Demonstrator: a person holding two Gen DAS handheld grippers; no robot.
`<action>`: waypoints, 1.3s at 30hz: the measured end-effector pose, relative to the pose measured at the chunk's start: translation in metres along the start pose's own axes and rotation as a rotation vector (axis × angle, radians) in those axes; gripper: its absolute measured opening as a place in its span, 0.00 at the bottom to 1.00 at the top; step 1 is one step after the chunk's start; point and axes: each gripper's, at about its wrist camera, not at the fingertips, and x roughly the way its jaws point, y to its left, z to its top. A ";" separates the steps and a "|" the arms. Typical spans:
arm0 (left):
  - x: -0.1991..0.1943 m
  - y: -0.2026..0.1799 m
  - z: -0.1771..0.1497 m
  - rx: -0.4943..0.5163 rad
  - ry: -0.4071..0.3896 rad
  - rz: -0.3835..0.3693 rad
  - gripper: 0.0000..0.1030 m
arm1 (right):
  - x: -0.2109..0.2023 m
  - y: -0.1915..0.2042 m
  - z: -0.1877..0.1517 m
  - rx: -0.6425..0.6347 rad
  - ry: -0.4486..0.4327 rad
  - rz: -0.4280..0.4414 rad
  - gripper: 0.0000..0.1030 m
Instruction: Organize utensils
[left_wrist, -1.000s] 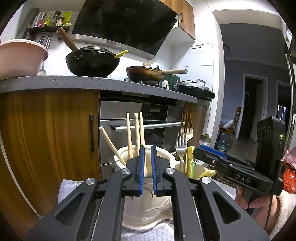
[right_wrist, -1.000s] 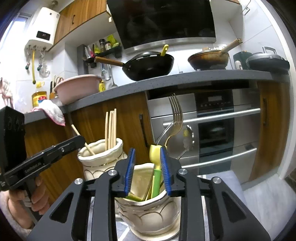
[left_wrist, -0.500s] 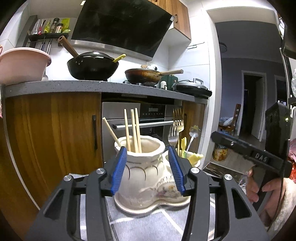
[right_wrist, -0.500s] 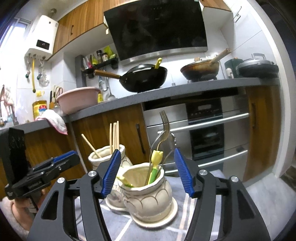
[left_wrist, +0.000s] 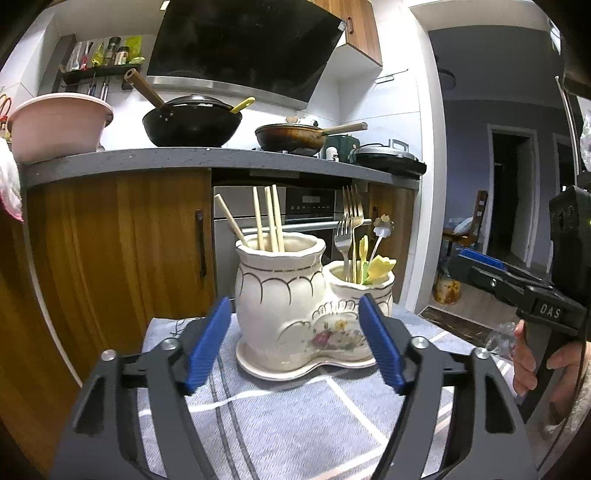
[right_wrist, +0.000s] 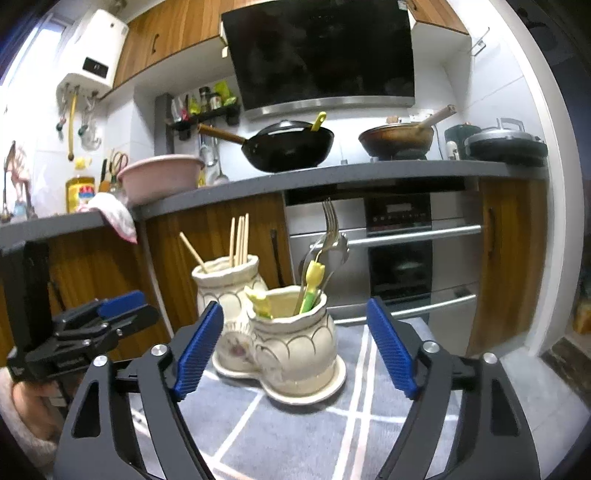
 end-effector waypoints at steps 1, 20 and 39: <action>-0.001 0.000 -0.002 -0.001 0.001 0.007 0.76 | 0.000 0.002 -0.002 -0.005 0.001 0.002 0.85; 0.004 0.012 -0.010 -0.035 0.018 0.078 0.94 | 0.010 0.010 -0.016 -0.073 0.008 -0.077 0.93; 0.007 0.011 -0.011 -0.030 0.036 0.092 0.94 | 0.010 0.013 -0.015 -0.084 0.010 -0.076 0.95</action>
